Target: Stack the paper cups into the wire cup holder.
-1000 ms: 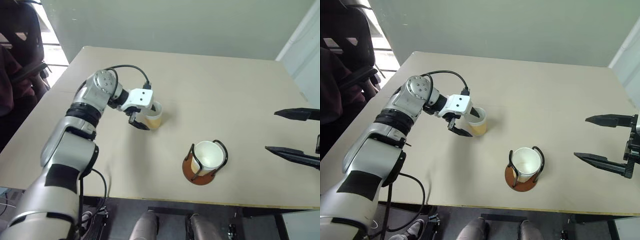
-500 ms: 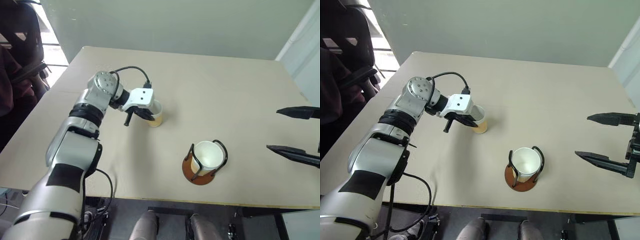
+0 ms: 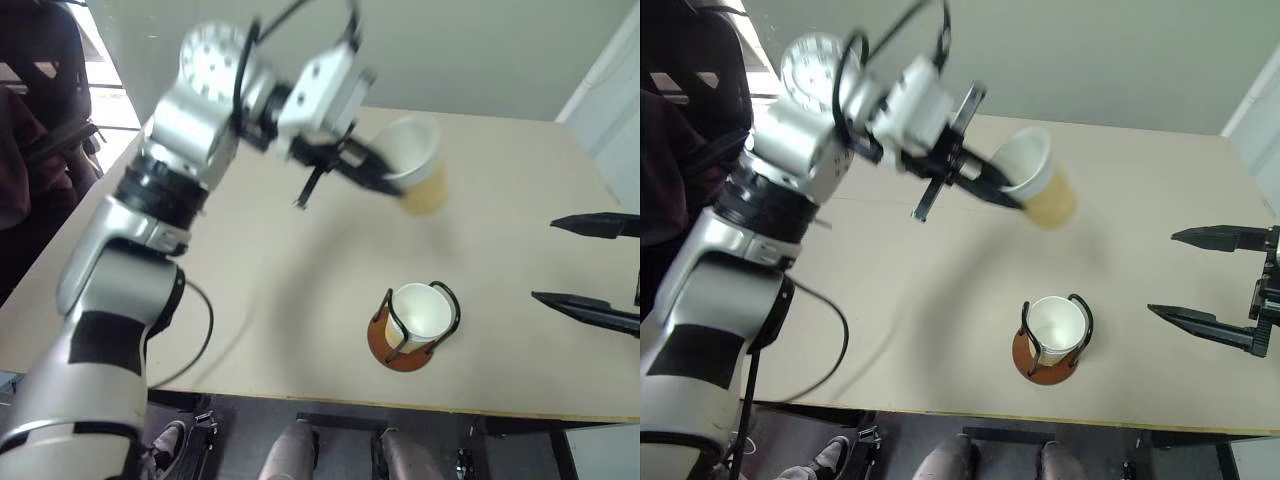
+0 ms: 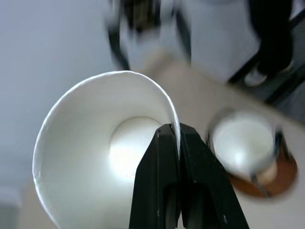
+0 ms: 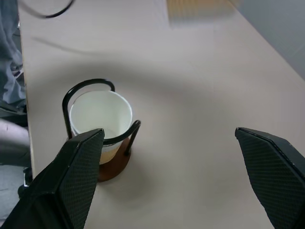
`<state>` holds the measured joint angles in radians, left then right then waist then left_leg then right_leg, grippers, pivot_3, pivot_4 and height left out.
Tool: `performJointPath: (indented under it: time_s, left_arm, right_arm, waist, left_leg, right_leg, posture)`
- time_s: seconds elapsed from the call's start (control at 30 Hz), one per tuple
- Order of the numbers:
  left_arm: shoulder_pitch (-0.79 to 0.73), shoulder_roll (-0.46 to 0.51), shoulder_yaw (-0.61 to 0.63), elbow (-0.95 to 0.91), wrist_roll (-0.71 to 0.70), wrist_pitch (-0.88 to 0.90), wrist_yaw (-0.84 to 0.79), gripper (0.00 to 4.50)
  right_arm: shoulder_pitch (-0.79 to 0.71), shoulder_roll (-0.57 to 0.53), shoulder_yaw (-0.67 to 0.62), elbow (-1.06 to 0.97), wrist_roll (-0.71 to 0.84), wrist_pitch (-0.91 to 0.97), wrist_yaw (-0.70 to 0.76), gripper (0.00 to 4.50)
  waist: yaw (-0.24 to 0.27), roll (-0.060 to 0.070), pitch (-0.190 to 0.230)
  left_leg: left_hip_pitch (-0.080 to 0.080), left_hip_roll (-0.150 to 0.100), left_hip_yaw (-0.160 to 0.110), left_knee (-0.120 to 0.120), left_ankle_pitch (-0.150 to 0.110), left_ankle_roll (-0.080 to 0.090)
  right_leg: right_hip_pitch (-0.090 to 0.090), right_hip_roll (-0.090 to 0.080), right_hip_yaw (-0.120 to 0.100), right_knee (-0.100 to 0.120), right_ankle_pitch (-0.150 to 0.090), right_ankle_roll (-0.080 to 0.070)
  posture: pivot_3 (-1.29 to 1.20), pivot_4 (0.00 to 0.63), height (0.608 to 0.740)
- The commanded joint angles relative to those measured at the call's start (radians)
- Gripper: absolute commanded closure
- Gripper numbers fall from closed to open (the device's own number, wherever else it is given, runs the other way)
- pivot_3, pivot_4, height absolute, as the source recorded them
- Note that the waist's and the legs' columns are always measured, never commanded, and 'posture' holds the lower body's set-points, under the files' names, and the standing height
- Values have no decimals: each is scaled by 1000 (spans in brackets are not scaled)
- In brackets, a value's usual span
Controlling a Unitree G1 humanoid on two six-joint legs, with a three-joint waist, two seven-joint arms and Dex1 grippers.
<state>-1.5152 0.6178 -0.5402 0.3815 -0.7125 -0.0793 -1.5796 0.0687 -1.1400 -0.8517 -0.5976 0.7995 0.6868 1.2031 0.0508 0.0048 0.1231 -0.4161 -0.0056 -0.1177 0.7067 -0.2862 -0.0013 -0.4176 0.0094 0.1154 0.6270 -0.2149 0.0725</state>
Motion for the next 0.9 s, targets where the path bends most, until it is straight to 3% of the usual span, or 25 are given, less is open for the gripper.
performJointPath:
  time_s: [0.03,0.6,0.9]
  left_arm:
    - [-8,0,-106,-25,-85,-22,-35,4479]
    - [-62,62,-468,-56,-162,-206,-35,4479]
    - [-72,56,-537,-32,-157,-237,-35,4479]
  right_arm:
    - [5,8,-72,-28,5,12,-19,0]
    - [116,66,-238,-144,41,92,-64,0]
    - [114,67,-223,-147,45,83,-89,0]
  waist:
    - [-3,1,0]
    - [-3,1,0]
    - [-4,1,0]
  left_leg:
    - [2,0,1,0,-2,4]
    - [2,1,0,4,-4,8]
    - [1,1,-1,4,-5,8]
  right_leg:
    - [1,0,1,1,0,0]
    - [1,1,-1,4,1,-2]
    - [1,0,-1,3,1,-2]
  posture:
    - [0,150,740]
    - [0,150,740]
    - [0,150,740]
